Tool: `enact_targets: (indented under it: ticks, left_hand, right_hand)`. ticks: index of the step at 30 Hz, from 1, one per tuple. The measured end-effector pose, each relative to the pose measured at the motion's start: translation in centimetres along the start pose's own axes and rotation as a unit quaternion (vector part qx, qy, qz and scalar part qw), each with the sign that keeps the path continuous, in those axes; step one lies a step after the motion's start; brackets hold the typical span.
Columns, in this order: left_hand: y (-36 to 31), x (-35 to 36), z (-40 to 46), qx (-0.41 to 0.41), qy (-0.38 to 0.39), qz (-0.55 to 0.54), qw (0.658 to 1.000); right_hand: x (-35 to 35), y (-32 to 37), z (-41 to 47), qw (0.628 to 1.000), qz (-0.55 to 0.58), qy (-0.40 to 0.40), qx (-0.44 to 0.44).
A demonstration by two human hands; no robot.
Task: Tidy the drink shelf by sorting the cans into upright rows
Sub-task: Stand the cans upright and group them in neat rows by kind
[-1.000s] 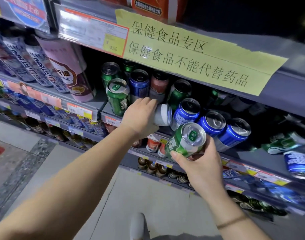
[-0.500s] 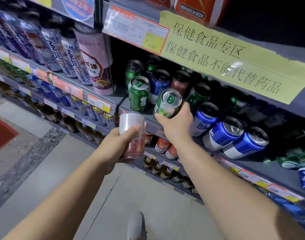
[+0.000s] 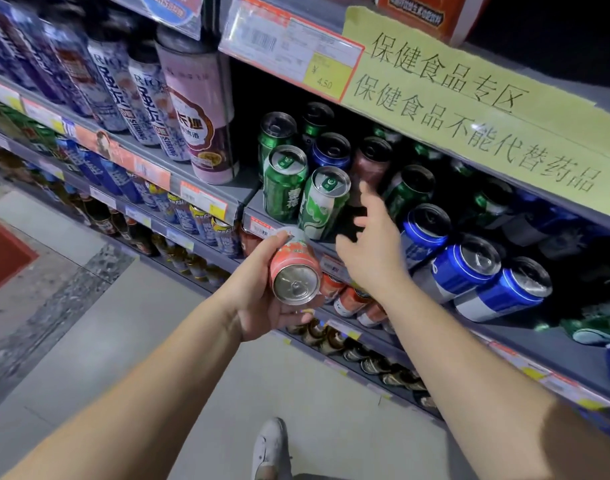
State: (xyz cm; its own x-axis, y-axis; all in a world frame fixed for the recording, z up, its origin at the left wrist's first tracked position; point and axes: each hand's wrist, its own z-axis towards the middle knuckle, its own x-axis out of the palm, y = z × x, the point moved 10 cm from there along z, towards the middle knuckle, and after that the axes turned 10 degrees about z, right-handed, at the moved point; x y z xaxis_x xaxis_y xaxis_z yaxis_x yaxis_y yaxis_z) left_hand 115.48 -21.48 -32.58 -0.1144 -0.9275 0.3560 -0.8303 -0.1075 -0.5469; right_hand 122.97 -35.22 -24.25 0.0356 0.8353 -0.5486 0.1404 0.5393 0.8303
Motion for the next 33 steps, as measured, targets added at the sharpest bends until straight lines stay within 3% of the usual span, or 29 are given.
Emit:
enact_targets:
  ticks: [3, 5, 10, 13, 16, 19, 22, 27, 29, 31, 33]
  left_hand:
    - [0.2, 0.9, 0.6, -0.002, 0.021, 0.035, 0.999]
    - [0.3, 1.6, 0.9, 0.000, 0.021, 0.055, 0.998]
    - [0.4, 3.1, 1.2, -0.006, 0.052, 0.128, 0.990]
    - [-0.7, 1.3, 0.8, 0.017, -0.021, 0.274, 0.961]
    - [-4.5, -0.4, -0.1, 0.181, -0.137, 0.321, 0.920]
    - [-6.6, 1.6, -1.1, 0.328, -0.083, 0.354, 0.872]
    - [-7.9, 4.2, -2.6, 0.423, -0.051, 0.377, 0.823]
    - [-8.7, 3.2, -2.7, 0.434, -0.133, 0.326, 0.829]
    - [-8.5, 2.4, -2.4, 0.421, -0.149, 0.328, 0.833]
    - [-8.2, 1.4, -1.9, 0.404, -0.161, 0.319, 0.842]
    - [-8.0, 0.9, -1.7, 0.398, -0.165, 0.310, 0.848]
  right_hand:
    - [2.2, 1.8, -3.9, 0.972, -0.084, 0.169, -0.138]
    - [3.5, 1.3, -5.4, 0.949, -0.134, 0.232, -0.164]
    - [1.9, 1.8, -4.6, 0.958, -0.144, 0.175, -0.176]
    - [-0.4, 1.5, -3.8, 0.980, -0.060, 0.150, -0.112]
    - [-2.3, 1.5, -3.4, 0.990, 0.004, 0.124, -0.069]
    - [-3.2, 1.8, -2.7, 0.991, 0.035, 0.113, -0.066]
    - [-3.2, 2.7, -2.6, 0.991, 0.024, 0.111, -0.072]
    - [-2.3, 3.5, -2.1, 0.978, 0.060, 0.196, -0.025]
    - [-4.3, 3.2, 0.3, 0.991, 0.044, 0.126, -0.010]
    - [-6.8, 3.3, 2.6, 0.998, -0.053, 0.015, -0.026]
    - [-6.9, 3.3, 4.5, 0.990, -0.136, -0.020, -0.033]
